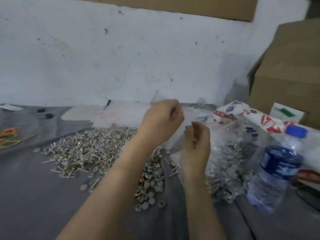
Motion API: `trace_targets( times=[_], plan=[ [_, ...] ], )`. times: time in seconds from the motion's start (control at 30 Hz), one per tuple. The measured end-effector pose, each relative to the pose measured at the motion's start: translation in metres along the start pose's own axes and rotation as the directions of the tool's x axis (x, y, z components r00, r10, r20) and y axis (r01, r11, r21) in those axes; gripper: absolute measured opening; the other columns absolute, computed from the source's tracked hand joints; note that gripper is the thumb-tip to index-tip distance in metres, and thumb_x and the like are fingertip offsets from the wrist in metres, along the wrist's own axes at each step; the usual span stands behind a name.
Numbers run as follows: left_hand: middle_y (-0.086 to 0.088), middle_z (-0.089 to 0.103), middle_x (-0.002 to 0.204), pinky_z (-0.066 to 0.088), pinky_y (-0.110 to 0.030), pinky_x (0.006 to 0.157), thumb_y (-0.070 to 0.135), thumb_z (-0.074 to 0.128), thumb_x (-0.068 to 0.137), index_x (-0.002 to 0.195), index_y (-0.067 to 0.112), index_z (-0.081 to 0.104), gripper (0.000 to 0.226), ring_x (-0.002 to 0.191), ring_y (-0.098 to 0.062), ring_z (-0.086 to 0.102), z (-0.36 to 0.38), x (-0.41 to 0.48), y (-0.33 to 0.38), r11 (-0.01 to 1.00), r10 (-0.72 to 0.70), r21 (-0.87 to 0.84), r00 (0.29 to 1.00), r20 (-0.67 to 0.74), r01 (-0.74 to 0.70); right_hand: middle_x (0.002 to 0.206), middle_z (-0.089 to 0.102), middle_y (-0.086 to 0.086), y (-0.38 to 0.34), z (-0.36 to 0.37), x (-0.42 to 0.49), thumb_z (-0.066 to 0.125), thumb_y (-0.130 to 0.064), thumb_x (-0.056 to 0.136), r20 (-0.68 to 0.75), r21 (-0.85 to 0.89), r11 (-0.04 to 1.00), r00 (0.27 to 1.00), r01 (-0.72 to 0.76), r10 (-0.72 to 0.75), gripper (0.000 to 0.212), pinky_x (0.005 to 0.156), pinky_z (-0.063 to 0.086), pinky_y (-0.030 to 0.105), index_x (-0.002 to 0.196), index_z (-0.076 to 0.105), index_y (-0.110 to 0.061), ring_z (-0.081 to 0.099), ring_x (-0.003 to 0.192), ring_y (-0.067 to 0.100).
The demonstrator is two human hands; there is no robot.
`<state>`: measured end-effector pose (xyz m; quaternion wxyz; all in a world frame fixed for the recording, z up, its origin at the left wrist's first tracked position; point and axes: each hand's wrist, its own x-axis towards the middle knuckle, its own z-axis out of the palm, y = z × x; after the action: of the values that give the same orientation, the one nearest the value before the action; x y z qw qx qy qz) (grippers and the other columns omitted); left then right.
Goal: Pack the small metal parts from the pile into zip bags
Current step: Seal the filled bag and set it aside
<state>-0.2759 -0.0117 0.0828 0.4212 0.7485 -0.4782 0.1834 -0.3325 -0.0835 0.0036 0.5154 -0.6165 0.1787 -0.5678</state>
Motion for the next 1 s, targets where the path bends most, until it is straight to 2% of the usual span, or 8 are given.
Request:
trace_targets(
  times=[0.1,0.17,0.3,0.4,0.53,0.73,0.83,1.0],
  plan=[
    [-0.009,0.061,0.068,0.045,-0.030,0.066,0.013,0.057,0.090,0.075,0.007,0.059,0.017,0.067,-0.019,0.056,0.039,0.032,0.029,0.981,-0.006,-0.193,0.992,-0.128,-0.019,0.134,0.049,-0.001,-0.006,-0.014,0.019,0.044,-0.020,0.100,-0.068,-0.216,0.957,0.974,0.196,-0.215,0.034,0.106,0.034,0.024,0.133,0.048,-0.014,0.042,0.128,0.010],
    [-0.009,0.063,0.071,0.045,-0.023,0.067,0.013,0.057,0.092,0.079,0.004,0.063,0.017,0.070,-0.018,0.060,0.069,0.051,0.036,0.913,-0.175,-0.394,0.973,-0.151,0.104,0.150,0.034,0.008,0.000,-0.024,0.046,0.043,-0.019,0.099,-0.066,-0.495,0.852,0.970,0.170,-0.233,0.041,0.115,0.016,0.045,0.140,0.042,-0.014,0.025,0.141,0.023],
    [-0.025,0.066,0.101,0.048,-0.036,0.084,0.017,0.052,0.093,0.104,-0.007,0.064,0.029,0.103,-0.036,0.062,0.143,0.061,0.019,0.808,-0.437,-0.272,0.841,0.318,0.522,0.158,0.015,0.005,0.037,-0.049,0.091,0.042,-0.023,0.097,0.011,-0.878,0.472,0.981,-0.083,0.194,0.048,0.116,0.006,0.051,0.144,0.033,-0.025,0.006,0.146,0.026],
    [-0.018,0.058,0.127,0.041,-0.029,0.087,0.024,0.053,0.093,0.126,-0.003,0.053,0.043,0.118,-0.031,0.054,0.171,0.043,-0.008,0.741,-0.513,-0.226,0.749,0.419,0.633,0.155,0.025,0.008,0.067,-0.061,0.097,0.035,-0.035,0.099,0.047,-0.942,0.328,0.942,-0.069,0.332,0.044,0.118,0.003,0.048,0.140,0.042,-0.021,0.012,0.145,0.028],
    [-0.009,0.054,0.135,0.037,-0.025,0.095,0.023,0.054,0.093,0.133,0.005,0.050,0.044,0.125,-0.024,0.049,0.175,0.034,-0.036,0.715,-0.540,-0.291,0.766,0.348,0.636,0.145,0.042,0.010,0.075,-0.054,0.107,0.038,-0.040,0.098,-0.045,-0.924,0.354,0.961,-0.143,0.271,0.042,0.116,0.002,0.050,0.129,0.056,-0.019,0.024,0.140,0.029],
    [-0.004,0.061,0.118,0.041,-0.011,0.077,0.016,0.054,0.092,0.124,0.004,0.057,0.034,0.108,-0.019,0.056,0.148,0.040,-0.067,0.644,-0.592,-0.442,0.773,0.228,0.624,0.120,0.060,0.014,0.074,-0.025,0.100,0.049,-0.012,0.091,-0.087,-0.781,0.623,0.995,-0.043,-0.041,0.025,0.106,0.028,0.041,0.107,0.068,-0.012,0.047,0.118,0.031],
    [-0.009,0.060,0.122,0.042,-0.023,0.087,0.015,0.052,0.094,0.123,0.004,0.056,0.032,0.114,-0.022,0.055,0.123,0.044,-0.086,0.637,-0.623,-0.481,0.769,0.139,0.603,0.114,0.060,0.014,0.079,0.014,0.089,0.050,-0.002,0.091,0.027,-0.583,0.806,0.994,0.098,-0.102,0.023,0.096,0.037,0.034,0.107,0.066,-0.005,0.052,0.110,0.029],
    [-0.010,0.059,0.120,0.045,-0.043,0.101,0.017,0.052,0.095,0.115,0.010,0.056,0.022,0.113,-0.024,0.057,0.050,0.052,-0.157,0.576,-0.717,-0.596,0.696,-0.039,0.559,0.117,0.062,0.007,0.090,0.115,0.082,0.045,-0.012,0.097,0.365,-0.424,0.900,0.928,0.097,0.072,0.026,0.086,0.041,0.021,0.117,0.062,-0.012,0.056,0.098,0.014]
  ],
)
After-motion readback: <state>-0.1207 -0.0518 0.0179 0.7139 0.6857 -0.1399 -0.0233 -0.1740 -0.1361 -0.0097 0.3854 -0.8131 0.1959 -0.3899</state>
